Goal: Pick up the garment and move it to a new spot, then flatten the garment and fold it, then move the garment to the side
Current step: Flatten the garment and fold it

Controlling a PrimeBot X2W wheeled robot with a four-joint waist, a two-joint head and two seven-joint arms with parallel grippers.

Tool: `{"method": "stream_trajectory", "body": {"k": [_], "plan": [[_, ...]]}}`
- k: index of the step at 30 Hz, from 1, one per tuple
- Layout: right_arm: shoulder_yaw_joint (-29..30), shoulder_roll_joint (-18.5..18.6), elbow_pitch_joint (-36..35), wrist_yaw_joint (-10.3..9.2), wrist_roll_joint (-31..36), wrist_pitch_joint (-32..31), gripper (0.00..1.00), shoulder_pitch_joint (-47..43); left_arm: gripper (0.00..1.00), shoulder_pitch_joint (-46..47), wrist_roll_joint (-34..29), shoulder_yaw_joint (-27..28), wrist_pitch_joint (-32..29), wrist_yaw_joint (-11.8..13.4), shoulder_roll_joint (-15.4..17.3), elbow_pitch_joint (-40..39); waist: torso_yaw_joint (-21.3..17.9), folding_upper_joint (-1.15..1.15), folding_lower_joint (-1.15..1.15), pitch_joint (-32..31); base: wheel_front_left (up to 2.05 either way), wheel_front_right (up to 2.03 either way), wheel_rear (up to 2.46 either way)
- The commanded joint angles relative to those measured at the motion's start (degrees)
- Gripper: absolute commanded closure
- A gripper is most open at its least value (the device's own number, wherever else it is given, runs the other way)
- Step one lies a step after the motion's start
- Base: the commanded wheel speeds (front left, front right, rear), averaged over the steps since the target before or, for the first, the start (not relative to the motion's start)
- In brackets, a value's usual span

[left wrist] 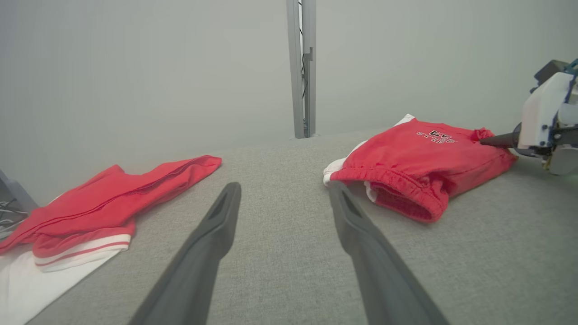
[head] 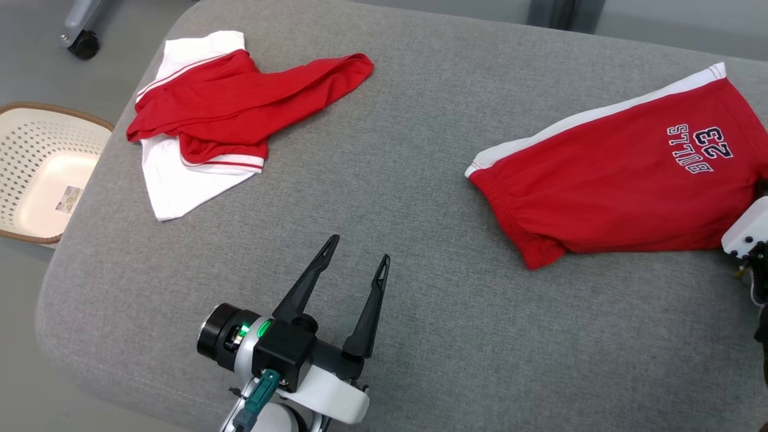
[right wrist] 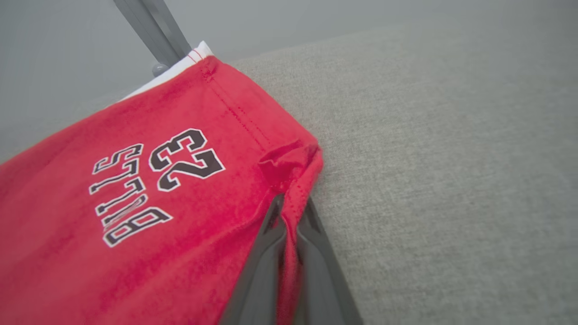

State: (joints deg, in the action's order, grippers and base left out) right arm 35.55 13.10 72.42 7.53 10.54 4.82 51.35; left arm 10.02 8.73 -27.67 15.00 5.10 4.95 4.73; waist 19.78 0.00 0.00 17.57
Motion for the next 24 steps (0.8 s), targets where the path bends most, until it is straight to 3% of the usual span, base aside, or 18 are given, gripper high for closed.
{"method": "stream_trajectory", "body": {"k": [1,12,24], "plan": [[1.1,-0.1,-0.2,-0.08,1.0,0.2,1.00,-1.2,0.00,-0.3,-0.2,0.3,0.2,-0.1,0.1,-0.1,-0.7,0.00,0.00,-0.3,0.00,0.00,0.00],[6.2,-5.2,-0.3,-0.08,2.9,7.0,1.00,-4.6,0.00,-1.4,-0.8,1.4,0.2,-0.5,0.0,-0.7,-7.0,0.00,0.00,-3.1,0.00,0.00,0.00],[7.1,-7.1,-2.0,-0.19,-6.8,10.3,1.00,-12.7,0.00,-3.6,-1.0,3.6,0.2,-0.3,0.3,-1.5,-14.3,0.00,0.00,-5.1,0.00,0.00,0.00]]}}
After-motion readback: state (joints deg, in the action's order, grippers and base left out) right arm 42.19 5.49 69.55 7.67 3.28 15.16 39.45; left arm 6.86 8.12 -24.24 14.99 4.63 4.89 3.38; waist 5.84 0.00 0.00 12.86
